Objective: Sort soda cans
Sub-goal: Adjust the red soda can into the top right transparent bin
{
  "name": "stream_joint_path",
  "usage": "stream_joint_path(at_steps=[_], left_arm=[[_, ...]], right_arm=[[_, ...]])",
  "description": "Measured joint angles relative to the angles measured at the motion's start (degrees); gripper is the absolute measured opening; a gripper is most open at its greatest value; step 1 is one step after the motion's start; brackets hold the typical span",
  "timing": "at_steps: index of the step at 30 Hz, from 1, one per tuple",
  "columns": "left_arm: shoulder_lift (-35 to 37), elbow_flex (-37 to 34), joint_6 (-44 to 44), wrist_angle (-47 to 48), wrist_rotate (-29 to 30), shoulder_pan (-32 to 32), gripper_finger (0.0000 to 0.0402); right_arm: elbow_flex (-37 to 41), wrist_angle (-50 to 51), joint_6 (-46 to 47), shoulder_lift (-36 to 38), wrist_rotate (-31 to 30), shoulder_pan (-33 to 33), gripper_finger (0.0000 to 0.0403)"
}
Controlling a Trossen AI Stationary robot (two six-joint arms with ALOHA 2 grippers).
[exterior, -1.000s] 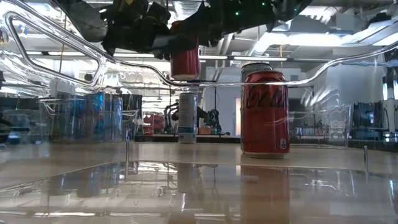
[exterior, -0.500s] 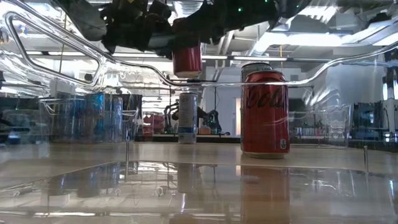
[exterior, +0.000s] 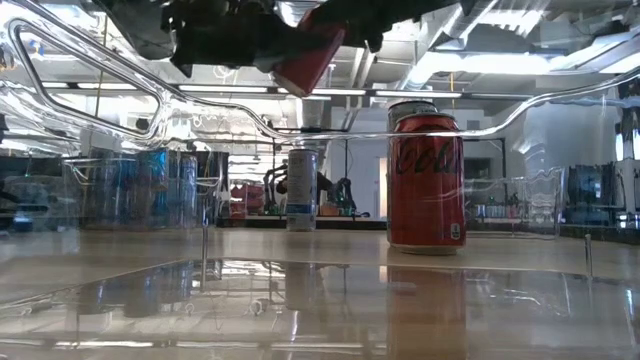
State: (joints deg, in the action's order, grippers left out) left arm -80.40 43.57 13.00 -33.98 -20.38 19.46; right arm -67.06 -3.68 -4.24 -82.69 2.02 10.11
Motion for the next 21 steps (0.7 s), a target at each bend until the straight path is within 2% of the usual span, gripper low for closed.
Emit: stream_joint_path(at_steps=[13, 16, 21], left_arm=[[0.02, -0.28, -2.35, -0.74, 0.33, -0.37, 0.0316], [-0.10, -0.47, -3.85, 0.37, 1.14, -0.26, 0.0333], [-0.17, -0.50, -2.64, 2.60, 3.20, 0.45, 0.0384]], right_arm=[[0.06, -3.99, 0.50, -2.72, -0.30, 0.02, 0.0283], [0.03, -5.74, 0.91, -2.75, -1.25, 0.07, 0.0283], [-0.09, -6.24, 1.51, -2.44, -1.76, 0.67, 0.0283]])
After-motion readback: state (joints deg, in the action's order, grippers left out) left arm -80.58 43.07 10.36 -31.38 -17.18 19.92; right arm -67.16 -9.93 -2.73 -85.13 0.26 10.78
